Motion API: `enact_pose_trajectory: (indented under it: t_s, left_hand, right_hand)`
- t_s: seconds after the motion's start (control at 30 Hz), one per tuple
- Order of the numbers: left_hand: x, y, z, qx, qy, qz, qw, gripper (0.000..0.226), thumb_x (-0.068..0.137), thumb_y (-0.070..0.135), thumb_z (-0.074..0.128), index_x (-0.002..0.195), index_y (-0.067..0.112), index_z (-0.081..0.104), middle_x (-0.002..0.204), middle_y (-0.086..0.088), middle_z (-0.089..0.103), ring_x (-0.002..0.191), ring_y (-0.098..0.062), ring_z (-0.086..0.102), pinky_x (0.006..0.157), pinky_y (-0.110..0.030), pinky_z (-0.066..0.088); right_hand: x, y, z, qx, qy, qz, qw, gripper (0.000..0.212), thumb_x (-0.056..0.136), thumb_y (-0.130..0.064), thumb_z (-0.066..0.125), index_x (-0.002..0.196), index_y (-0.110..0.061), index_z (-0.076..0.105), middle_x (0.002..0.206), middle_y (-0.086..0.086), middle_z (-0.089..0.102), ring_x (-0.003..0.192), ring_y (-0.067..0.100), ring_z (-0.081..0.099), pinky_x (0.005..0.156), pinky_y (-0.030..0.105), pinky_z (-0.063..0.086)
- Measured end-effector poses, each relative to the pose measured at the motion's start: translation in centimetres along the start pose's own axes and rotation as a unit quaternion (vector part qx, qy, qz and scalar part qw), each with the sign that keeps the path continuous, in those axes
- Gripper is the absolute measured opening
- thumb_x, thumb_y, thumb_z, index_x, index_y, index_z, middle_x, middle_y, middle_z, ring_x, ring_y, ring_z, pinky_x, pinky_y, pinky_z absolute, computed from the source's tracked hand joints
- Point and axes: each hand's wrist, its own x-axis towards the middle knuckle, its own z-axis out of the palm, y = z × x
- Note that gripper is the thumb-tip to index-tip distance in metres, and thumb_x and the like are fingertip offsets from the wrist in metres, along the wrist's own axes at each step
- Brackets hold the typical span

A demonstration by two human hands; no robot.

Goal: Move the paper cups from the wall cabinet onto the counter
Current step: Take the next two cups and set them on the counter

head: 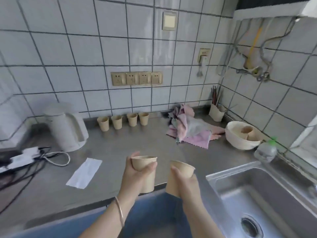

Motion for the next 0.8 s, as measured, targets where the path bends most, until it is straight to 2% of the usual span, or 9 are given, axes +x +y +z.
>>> enact_pose_trajectory:
  t_s: [0.07, 0.13, 0.2, 0.27, 0.37, 0.47, 0.57, 0.73, 0.8]
  left_hand:
    - [2.8, 0.1, -1.2, -0.006, 0.029, 0.004, 1.000, 0.059, 0.075, 0.010, 0.076, 0.121, 0.028, 0.042, 0.102, 0.001, 0.061, 0.083, -0.013, 0.061, 0.063, -0.022, 0.052]
    - [5.4, 0.2, -2.6, -0.012, 0.064, 0.003, 0.998, 0.062, 0.074, 0.014, 0.076, 0.121, 0.030, 0.040, 0.104, 0.008, 0.059, 0.087, -0.008, 0.060, 0.069, -0.023, 0.048]
    - [7.6, 0.2, -4.0, -0.016, 0.098, -0.004, 0.995, 0.063, 0.070, 0.021, 0.081, 0.120, 0.028, 0.043, 0.103, 0.012, 0.060, 0.089, -0.005, 0.060, 0.069, -0.021, 0.045]
    - [9.8, 0.0, -5.4, -0.013, 0.127, -0.021, 0.992, 0.068, 0.055, 0.036, 0.085, 0.114, 0.021, 0.054, 0.103, 0.002, 0.068, 0.090, -0.014, 0.064, 0.070, -0.024, 0.047]
    - [13.0, -0.7, -7.4, -0.005, 0.177, -0.045, 0.983, 0.070, 0.045, 0.044, 0.080, 0.107, 0.017, 0.061, 0.097, -0.001, 0.071, 0.087, -0.017, 0.066, 0.069, -0.026, 0.048]
    - [17.4, -1.2, -9.6, 0.001, 0.196, -0.063, 0.979, 0.078, 0.040, 0.053, 0.078, 0.108, 0.018, 0.062, 0.099, -0.003, 0.072, 0.088, -0.018, 0.068, 0.072, -0.030, 0.050]
    - [22.4, -1.6, -11.9, 0.002, 0.193, -0.065, 0.979, 0.079, 0.042, 0.051, 0.079, 0.109, 0.013, 0.062, 0.102, -0.010, 0.072, 0.087, -0.020, 0.067, 0.070, -0.031, 0.050]
    - [29.7, -2.9, -14.8, 0.038, 0.181, -0.079, 0.980, 0.071, 0.043, 0.050, 0.079, 0.106, 0.019, 0.062, 0.099, 0.001, 0.073, 0.091, -0.018, 0.067, 0.079, -0.033, 0.052]
    - [32.2, -3.9, -15.6, 0.041, 0.186, -0.091, 0.978, 0.059, 0.048, 0.040, 0.083, 0.100, 0.022, 0.061, 0.094, 0.004, 0.072, 0.087, -0.018, 0.067, 0.073, -0.028, 0.052]
  right_hand:
    - [3.0, -0.9, 2.8, -0.023, -0.039, -0.010, 0.999, 0.039, 0.064, -0.038, 0.075, 0.090, -0.011, 0.065, 0.082, 0.006, 0.070, 0.071, 0.021, 0.066, 0.069, 0.036, 0.054]
    - [5.6, -1.8, 5.6, -0.041, -0.071, -0.005, 0.997, 0.048, 0.066, -0.038, 0.077, 0.102, -0.011, 0.061, 0.090, 0.007, 0.069, 0.077, 0.021, 0.067, 0.071, 0.037, 0.056]
    - [7.7, -2.4, 8.3, -0.059, -0.108, -0.016, 0.992, 0.046, 0.070, -0.034, 0.077, 0.105, -0.010, 0.059, 0.085, 0.004, 0.066, 0.071, 0.016, 0.064, 0.059, 0.030, 0.055]
    - [9.5, -2.7, 11.1, -0.068, -0.149, -0.013, 0.986, 0.039, 0.074, -0.029, 0.076, 0.104, -0.010, 0.060, 0.085, 0.004, 0.066, 0.070, 0.015, 0.063, 0.051, 0.024, 0.051]
    - [11.7, -2.8, 15.3, -0.101, -0.190, -0.010, 0.976, 0.044, 0.071, -0.033, 0.077, 0.108, -0.014, 0.059, 0.099, 0.008, 0.069, 0.083, 0.021, 0.067, 0.068, 0.034, 0.057]
    - [14.4, -3.3, 19.8, -0.103, -0.220, -0.012, 0.970, 0.047, 0.070, -0.032, 0.077, 0.109, -0.016, 0.058, 0.101, 0.005, 0.068, 0.087, 0.018, 0.066, 0.066, 0.030, 0.054]
    - [17.2, -3.5, 24.1, -0.102, -0.236, -0.012, 0.966, 0.047, 0.073, -0.030, 0.076, 0.113, -0.017, 0.054, 0.105, 0.004, 0.067, 0.090, 0.017, 0.064, 0.060, 0.027, 0.050]
    - [21.8, -3.1, 29.5, -0.104, -0.253, -0.008, 0.962, 0.048, 0.074, -0.026, 0.077, 0.114, -0.020, 0.052, 0.103, -0.003, 0.065, 0.086, 0.006, 0.062, 0.061, 0.021, 0.048]
    - [23.4, -3.1, 31.0, -0.106, -0.253, -0.011, 0.961, 0.051, 0.072, -0.023, 0.078, 0.114, -0.022, 0.049, 0.101, -0.006, 0.063, 0.084, 0.002, 0.060, 0.058, 0.014, 0.046]
